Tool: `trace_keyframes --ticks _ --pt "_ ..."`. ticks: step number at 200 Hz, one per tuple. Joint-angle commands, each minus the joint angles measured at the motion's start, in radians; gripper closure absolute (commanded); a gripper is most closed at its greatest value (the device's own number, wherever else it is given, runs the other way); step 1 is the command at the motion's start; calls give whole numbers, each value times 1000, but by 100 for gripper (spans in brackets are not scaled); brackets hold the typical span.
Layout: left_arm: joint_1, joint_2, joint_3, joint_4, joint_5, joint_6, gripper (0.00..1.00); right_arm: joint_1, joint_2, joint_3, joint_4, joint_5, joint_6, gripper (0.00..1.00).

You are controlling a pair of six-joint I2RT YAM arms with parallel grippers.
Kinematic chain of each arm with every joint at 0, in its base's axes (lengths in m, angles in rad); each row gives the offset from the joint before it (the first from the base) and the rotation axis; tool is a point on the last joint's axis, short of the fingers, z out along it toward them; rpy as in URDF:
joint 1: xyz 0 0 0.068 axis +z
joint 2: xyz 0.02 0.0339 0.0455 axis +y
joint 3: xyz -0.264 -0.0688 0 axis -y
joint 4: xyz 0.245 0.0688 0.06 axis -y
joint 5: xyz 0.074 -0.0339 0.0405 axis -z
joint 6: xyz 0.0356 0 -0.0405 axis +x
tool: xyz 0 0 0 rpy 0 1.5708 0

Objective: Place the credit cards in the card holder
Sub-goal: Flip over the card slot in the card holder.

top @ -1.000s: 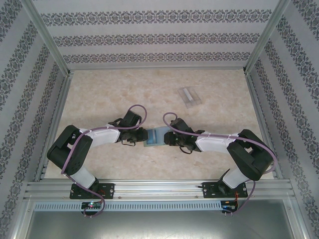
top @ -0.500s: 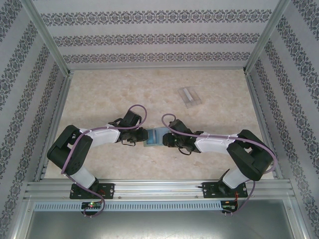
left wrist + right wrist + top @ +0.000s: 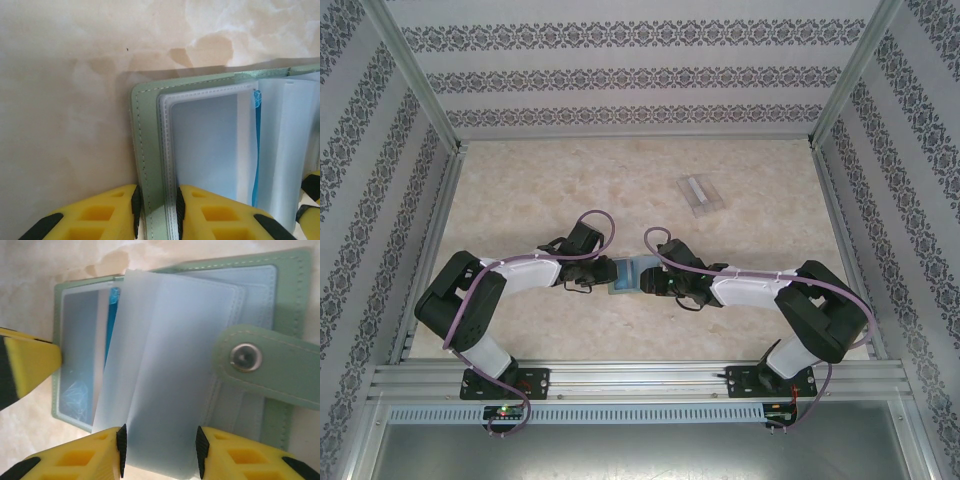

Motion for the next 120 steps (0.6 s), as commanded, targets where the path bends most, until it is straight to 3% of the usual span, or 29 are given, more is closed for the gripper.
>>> trace_keyframes --ticks 1,80,120 --pt "6 35 -3 17 6 10 72 -22 9 3 64 -68 0 56" --pt "6 21 -17 24 3 7 72 -60 8 -5 108 -115 12 54" --pt "6 17 -19 23 3 7 72 -70 -42 -14 -25 -21 10 50"
